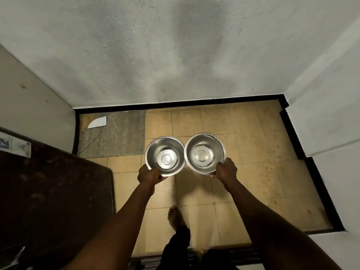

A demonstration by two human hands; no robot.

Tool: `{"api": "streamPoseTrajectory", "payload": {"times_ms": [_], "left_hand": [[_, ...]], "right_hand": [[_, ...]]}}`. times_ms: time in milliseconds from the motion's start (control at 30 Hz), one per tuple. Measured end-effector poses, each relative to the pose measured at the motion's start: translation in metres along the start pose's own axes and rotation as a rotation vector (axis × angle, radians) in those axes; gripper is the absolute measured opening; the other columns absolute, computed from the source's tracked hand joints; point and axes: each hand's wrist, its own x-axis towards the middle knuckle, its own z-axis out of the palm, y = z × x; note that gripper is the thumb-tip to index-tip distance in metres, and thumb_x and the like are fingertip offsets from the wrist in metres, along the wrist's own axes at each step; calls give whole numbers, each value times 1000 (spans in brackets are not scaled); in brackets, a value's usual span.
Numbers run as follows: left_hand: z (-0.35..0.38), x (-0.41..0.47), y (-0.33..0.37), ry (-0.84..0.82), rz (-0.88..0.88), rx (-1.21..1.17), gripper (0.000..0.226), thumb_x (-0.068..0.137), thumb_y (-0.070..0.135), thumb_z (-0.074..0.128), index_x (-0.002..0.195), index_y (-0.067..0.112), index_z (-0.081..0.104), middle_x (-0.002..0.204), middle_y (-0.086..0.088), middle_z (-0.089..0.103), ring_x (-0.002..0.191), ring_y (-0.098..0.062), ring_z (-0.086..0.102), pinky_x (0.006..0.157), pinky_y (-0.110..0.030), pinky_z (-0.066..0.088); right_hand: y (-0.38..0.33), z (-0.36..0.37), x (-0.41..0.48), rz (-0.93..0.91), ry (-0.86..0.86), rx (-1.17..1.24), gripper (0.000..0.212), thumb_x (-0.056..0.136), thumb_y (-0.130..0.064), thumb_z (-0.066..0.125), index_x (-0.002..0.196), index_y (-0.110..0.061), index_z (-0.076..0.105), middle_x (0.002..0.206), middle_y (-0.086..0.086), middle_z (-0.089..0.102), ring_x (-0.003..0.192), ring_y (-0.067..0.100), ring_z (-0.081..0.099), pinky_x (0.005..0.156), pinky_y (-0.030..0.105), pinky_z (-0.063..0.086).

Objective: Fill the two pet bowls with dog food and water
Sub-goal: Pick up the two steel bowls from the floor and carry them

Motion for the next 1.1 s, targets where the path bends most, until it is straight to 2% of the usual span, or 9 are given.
{"api": "streamPoseTrajectory", "payload": {"times_ms": [100, 200, 267, 367, 500, 733, 867, 1000, 1100], "left_hand": [[-11, -28, -11, -7, 34, -14, 31, 79, -9, 72, 96, 16, 65, 111, -16, 71, 88, -38, 75, 59, -35, 64], [-25, -61, -26, -14, 58, -8, 32, 79, -7, 75, 100, 15, 65, 113, -18, 71, 90, -39, 75, 56, -35, 63], [-32, -79, -37, -15, 70, -10, 37, 78, -8, 75, 107, 13, 65, 115, -19, 70, 89, -38, 74, 61, -39, 65], [-47, -121, -65, -35, 72, -13, 41, 77, -10, 74, 111, 10, 63, 116, -19, 70, 91, -39, 75, 62, -37, 65], [-67, -174, -107, -39, 47, -28, 43, 80, -13, 72, 116, 7, 60, 118, -21, 68, 90, -40, 74, 51, -32, 62], [-104, -236, -160, -71, 75, 32, 42, 80, -16, 68, 116, 6, 63, 115, -20, 70, 86, -37, 74, 52, -32, 62], [-123, -255, -186, -96, 101, 94, 41, 79, -14, 69, 114, 6, 63, 114, -20, 71, 85, -38, 75, 53, -32, 62], [-140, -277, -212, -141, 142, 199, 36, 80, -12, 69, 111, 6, 63, 114, -21, 70, 86, -39, 75, 51, -33, 62], [-155, -302, -238, -150, 149, 225, 38, 79, -13, 67, 112, 5, 61, 115, -21, 68, 93, -41, 72, 47, -33, 61]], "right_hand": [[11, -16, -27, -14, -10, 8, 19, 92, -1, 47, 110, 0, 54, 113, 23, 61, 60, 33, 74, 44, 28, 56], [25, -35, -57, -30, -25, 11, 19, 94, -4, 47, 111, 0, 54, 115, 23, 61, 58, 32, 74, 50, 33, 60], [33, -47, -73, -48, -42, 11, 20, 95, -5, 46, 112, -1, 54, 115, 21, 62, 56, 30, 74, 55, 37, 62], [53, -76, -113, -56, -27, 17, 19, 95, -4, 45, 112, -3, 53, 115, 21, 61, 54, 29, 73, 43, 27, 55], [82, -113, -168, -77, -39, 36, 18, 96, -3, 46, 112, -5, 54, 117, 21, 60, 72, 37, 74, 42, 25, 55], [134, -149, -246, -55, -11, 85, 24, 94, -3, 46, 116, -6, 54, 117, 20, 61, 71, 36, 74, 41, 24, 53], [170, -156, -282, -50, 16, 112, 24, 94, -4, 44, 116, -5, 54, 116, 19, 60, 53, 29, 73, 46, 30, 59], [208, -168, -326, -36, 77, 196, 22, 93, -3, 48, 113, -7, 55, 116, 17, 59, 74, 35, 75, 55, 38, 63], [239, -183, -361, -9, 111, 215, 22, 92, -3, 47, 112, -6, 55, 111, 17, 60, 67, 37, 75, 58, 42, 64]]}}
